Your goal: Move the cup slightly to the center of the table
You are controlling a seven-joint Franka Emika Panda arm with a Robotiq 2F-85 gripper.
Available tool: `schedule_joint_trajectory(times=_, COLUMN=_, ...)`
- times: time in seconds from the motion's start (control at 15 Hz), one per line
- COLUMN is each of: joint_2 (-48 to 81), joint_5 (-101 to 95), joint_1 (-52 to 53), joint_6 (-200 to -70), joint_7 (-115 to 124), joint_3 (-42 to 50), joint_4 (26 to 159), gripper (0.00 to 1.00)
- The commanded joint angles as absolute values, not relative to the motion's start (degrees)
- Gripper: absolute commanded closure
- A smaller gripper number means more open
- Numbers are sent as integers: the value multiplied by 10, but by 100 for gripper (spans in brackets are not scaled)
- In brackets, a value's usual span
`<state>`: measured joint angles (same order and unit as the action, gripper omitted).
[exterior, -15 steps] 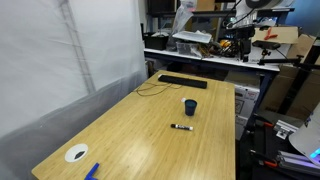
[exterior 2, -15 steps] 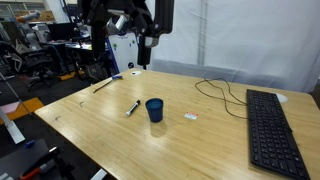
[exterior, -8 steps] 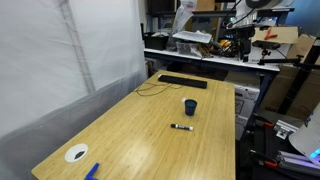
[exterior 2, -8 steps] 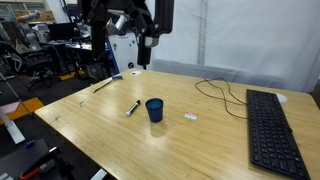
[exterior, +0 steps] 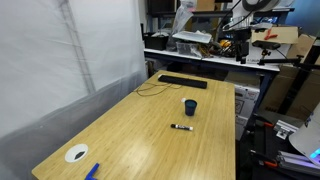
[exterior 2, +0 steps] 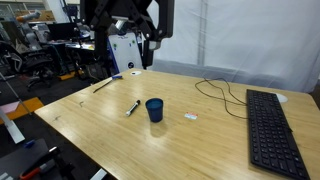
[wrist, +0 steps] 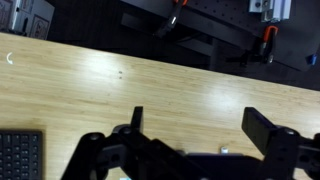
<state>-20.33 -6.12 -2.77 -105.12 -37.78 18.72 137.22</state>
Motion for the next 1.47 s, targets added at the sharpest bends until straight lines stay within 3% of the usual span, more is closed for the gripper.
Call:
schedule_joint_trajectory(times=0.0, joint_2=-165, joint_5=-50, joint_1=-22, joint_6=-1119, joint_7=-457, joint_3=172, joint_4=1370, gripper=0)
schedule_joint_trajectory(times=0.6, joint_2=-67, joint_5=122, joint_1=-20, joint_6=-1294, joint_7=-544, joint_3=143, joint_4=1361, gripper=0)
schedule_joint_trajectory(times=1.4, joint_2=-46, joint_5=148, joint_1=-33, joint_6=-1325, joint_7=-524, joint_3=114, joint_4=1368, gripper=0)
